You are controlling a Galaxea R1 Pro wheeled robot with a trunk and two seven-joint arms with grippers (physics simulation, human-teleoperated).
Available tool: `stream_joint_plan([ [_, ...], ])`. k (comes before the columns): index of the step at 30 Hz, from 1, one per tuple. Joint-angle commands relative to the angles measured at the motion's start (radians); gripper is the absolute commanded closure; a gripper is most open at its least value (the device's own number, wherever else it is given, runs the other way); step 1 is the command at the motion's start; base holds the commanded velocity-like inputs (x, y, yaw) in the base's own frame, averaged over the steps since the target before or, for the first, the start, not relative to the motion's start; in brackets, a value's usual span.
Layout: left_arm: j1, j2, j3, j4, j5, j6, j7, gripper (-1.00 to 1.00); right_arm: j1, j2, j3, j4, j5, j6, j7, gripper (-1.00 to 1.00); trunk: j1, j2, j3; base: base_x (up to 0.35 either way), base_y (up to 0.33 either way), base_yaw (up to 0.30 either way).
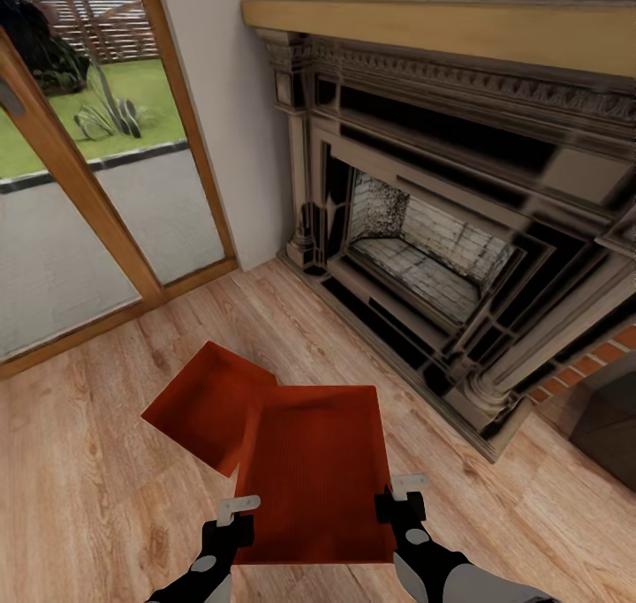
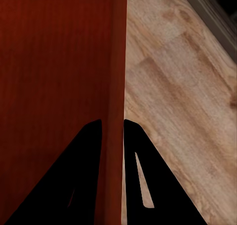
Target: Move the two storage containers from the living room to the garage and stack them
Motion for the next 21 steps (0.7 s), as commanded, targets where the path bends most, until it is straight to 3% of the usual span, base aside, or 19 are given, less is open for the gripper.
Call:
stream_joint_plan([
  [1,0.0,0.005,0.007,-0.002,-0.004,-0.002,0.01,1.0,-0.001,-0.001,-0.027,0.001,-0.007,-0.001,0.0,1.0,0.0,-0.001,-0.001,0.0,0.0,0.0],
  [21,0.0,0.005,0.009,-0.001,-0.002,-0.016,0.01,1.0,-0.001,0.002,-0.027,0.001,-0.008,-0.004,0.0,1.0,0.0,-0.001,0.01,0.0,0.0,0.0],
])
